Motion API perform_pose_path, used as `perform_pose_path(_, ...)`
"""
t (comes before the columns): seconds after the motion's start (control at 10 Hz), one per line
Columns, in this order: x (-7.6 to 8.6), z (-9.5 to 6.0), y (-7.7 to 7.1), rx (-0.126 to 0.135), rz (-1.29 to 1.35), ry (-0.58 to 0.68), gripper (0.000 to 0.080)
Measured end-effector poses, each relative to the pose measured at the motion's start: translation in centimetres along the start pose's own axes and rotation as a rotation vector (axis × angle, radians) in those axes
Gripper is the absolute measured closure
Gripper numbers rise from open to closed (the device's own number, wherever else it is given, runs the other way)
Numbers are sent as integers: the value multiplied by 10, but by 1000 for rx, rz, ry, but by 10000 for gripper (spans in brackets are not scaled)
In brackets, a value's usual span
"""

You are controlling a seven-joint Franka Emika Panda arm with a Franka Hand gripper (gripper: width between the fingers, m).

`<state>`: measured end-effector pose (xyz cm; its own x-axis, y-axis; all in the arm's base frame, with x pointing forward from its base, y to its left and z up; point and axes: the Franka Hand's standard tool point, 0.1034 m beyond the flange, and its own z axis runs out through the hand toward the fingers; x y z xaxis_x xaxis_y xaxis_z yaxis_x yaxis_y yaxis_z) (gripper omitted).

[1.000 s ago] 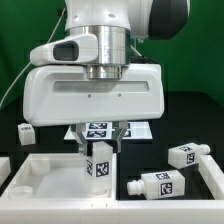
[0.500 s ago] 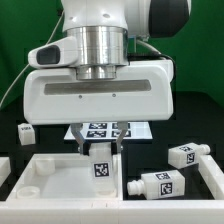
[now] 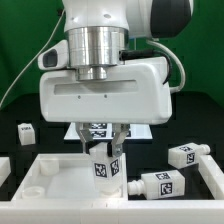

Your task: Assemble one leg

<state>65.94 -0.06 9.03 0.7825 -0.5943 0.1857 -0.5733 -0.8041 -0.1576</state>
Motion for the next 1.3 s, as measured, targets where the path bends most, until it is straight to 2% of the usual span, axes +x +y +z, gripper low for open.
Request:
perform_pose_path(0.2,0,0,0,0,-67,0,512)
perform_pose_path(0.3,0,-1,0,1,-112,1,291)
perform_pose_path(0.4,1,-2,0,1,-203,2,192)
perform_pose_path(0.7,1,-1,-1,-12,-731,9,158)
perform_pose_path(1.1,2,-1,2,-22,-948,7,151)
perform_pose_path(1.3,0,0,2,-21,-955,-16,151)
